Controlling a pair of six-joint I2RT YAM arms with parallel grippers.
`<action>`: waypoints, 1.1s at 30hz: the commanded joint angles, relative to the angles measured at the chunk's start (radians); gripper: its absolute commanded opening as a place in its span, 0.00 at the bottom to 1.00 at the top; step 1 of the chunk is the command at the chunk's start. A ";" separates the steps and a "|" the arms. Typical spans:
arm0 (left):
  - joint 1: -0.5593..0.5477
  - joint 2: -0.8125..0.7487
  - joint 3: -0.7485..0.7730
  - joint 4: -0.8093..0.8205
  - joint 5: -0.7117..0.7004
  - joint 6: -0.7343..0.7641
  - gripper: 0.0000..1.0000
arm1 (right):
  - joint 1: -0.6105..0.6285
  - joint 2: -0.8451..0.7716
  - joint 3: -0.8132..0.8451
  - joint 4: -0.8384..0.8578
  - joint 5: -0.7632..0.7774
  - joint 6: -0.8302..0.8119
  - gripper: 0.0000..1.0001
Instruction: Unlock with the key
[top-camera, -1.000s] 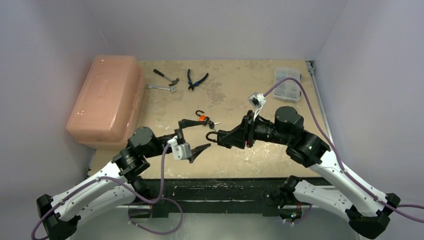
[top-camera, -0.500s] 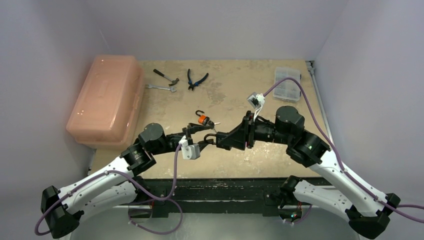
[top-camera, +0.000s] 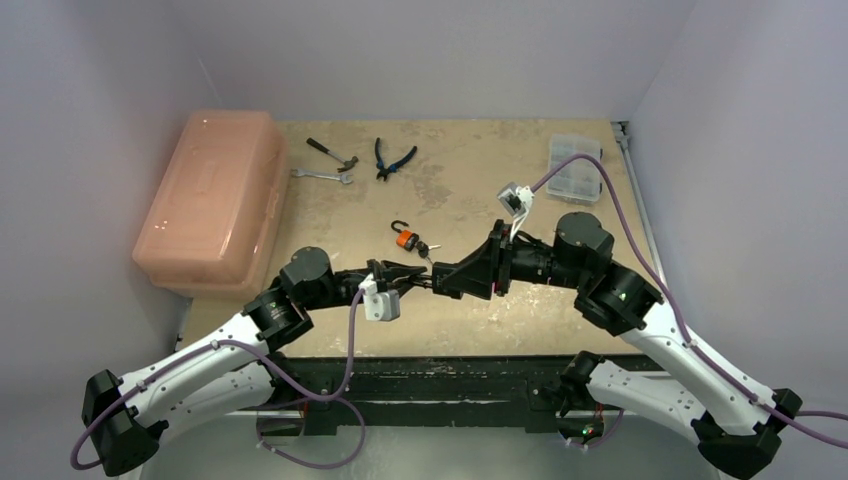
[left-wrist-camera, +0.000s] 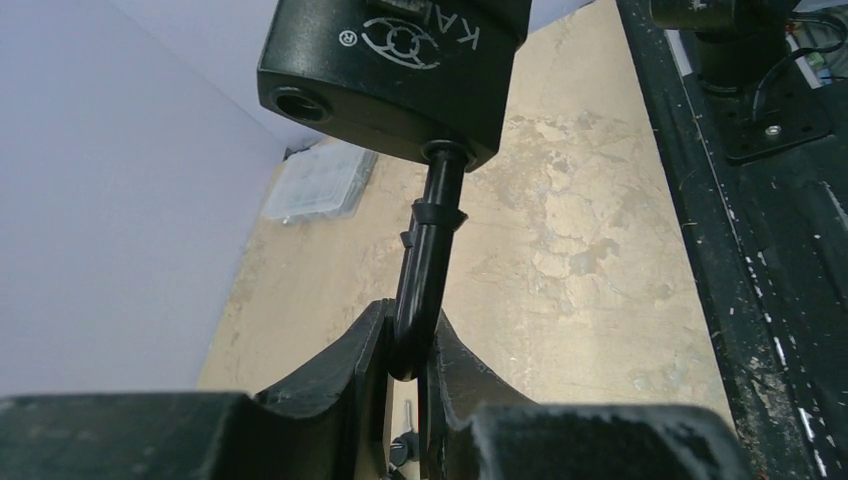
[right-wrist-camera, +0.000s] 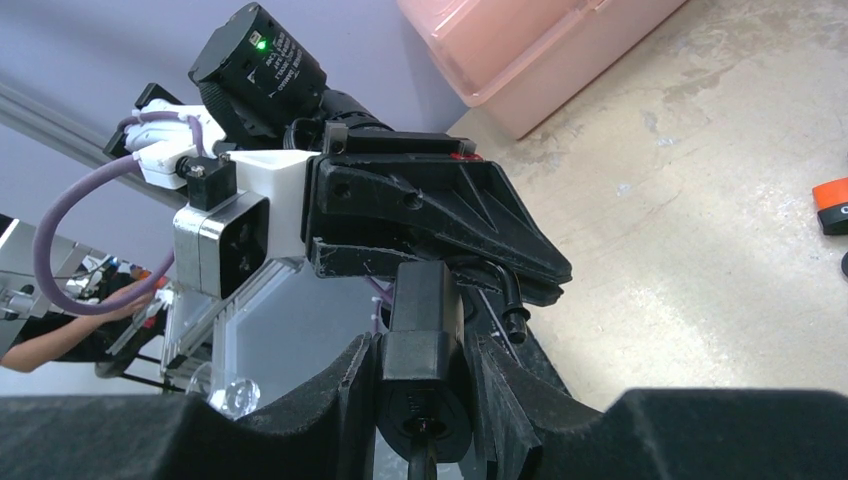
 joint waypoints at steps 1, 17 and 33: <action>-0.012 -0.011 0.029 -0.008 0.101 -0.036 0.06 | 0.003 0.003 0.045 0.122 0.014 -0.010 0.00; -0.012 0.065 0.102 -0.097 0.221 -0.217 0.05 | 0.003 0.012 0.020 0.161 -0.051 -0.183 0.00; -0.011 0.155 0.151 -0.064 0.423 -0.416 0.17 | 0.003 0.029 0.035 0.158 -0.195 -0.538 0.00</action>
